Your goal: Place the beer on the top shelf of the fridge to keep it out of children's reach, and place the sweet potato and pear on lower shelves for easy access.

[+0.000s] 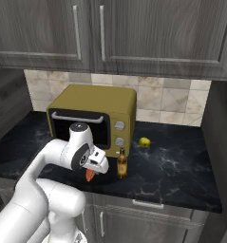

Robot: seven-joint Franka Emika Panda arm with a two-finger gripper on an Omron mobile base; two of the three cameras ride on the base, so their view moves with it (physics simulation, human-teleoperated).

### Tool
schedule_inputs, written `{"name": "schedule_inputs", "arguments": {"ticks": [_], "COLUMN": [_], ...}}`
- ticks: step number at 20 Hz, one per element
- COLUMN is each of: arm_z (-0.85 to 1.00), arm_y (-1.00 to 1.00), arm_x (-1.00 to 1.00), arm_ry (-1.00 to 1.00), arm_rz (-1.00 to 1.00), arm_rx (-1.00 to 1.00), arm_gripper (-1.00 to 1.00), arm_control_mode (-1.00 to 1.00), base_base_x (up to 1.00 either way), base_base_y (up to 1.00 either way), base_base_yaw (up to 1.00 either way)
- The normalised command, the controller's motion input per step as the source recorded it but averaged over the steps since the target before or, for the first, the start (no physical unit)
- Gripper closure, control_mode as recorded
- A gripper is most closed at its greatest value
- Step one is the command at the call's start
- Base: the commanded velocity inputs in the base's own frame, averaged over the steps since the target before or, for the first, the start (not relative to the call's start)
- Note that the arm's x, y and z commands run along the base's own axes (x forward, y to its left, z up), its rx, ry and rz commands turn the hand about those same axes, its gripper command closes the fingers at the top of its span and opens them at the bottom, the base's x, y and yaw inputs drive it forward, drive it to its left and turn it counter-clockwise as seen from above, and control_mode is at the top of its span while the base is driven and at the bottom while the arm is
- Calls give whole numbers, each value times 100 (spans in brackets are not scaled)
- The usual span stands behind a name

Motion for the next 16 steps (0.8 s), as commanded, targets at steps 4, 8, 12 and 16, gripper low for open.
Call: {"name": "schedule_inputs", "arguments": {"ticks": [4,8,12,16], "arm_z": [-28,-28,-29,-29], "arm_y": [10,18,20,16], "arm_x": [11,6,5,5], "arm_ry": [0,0,0,0], "arm_rz": [0,0,0,0], "arm_rx": [0,0,0,0], "arm_gripper": [-100,-100,-100,-100], "arm_control_mode": [-100,-100,-100,-100], "base_base_x": [0,0,0,0], "base_base_y": [0,0,0,0], "base_base_yaw": [0,0,0,0]}}
